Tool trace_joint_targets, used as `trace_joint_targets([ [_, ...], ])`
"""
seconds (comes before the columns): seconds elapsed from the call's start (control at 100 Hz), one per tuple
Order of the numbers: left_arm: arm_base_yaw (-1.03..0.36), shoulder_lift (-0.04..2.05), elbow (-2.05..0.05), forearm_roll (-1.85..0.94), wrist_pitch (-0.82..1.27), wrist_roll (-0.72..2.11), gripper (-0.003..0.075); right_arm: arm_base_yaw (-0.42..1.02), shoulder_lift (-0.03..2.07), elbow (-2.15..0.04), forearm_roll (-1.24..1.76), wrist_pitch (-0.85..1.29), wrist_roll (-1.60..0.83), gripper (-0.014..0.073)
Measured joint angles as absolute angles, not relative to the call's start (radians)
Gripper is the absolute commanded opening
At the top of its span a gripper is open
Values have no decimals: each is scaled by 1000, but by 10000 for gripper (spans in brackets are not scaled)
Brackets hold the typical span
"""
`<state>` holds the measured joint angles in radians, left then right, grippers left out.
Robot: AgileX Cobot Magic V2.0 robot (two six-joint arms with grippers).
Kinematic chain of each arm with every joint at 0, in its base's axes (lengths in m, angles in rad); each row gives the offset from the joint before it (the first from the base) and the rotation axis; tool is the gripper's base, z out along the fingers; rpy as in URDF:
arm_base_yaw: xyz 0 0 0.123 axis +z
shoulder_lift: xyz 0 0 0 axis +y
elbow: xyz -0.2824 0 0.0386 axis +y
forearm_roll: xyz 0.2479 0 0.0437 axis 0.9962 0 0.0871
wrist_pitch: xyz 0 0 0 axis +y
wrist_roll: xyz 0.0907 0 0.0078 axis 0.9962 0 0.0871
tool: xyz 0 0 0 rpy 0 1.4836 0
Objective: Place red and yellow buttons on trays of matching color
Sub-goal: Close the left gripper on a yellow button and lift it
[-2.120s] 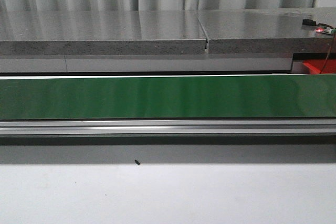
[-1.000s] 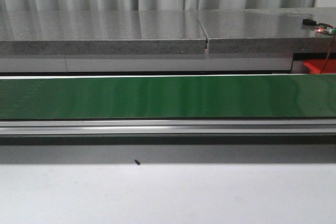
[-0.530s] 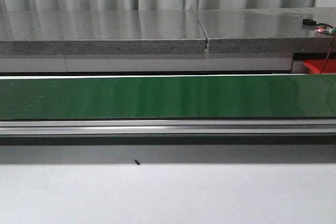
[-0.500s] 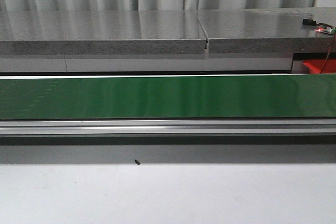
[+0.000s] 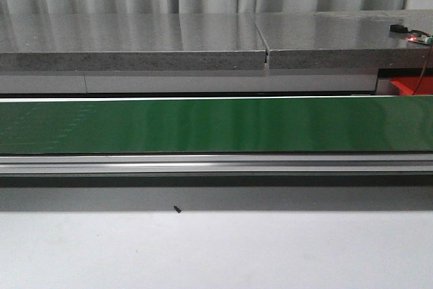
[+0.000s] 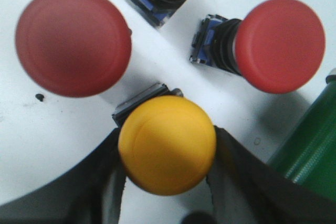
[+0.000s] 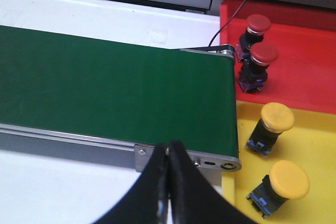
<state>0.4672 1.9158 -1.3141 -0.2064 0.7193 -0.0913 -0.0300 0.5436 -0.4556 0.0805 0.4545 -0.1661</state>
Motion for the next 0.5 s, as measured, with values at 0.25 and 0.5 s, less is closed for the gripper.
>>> trace_joint_targets([
  [0.25, 467, 1896, -1314, -206, 727, -85, 210, -30, 544, -455, 80, 454, -166, -67],
  [0.5, 467, 1744, -1310, -206, 763, -65, 210, -30, 544, -455, 80, 456, -166, -67],
])
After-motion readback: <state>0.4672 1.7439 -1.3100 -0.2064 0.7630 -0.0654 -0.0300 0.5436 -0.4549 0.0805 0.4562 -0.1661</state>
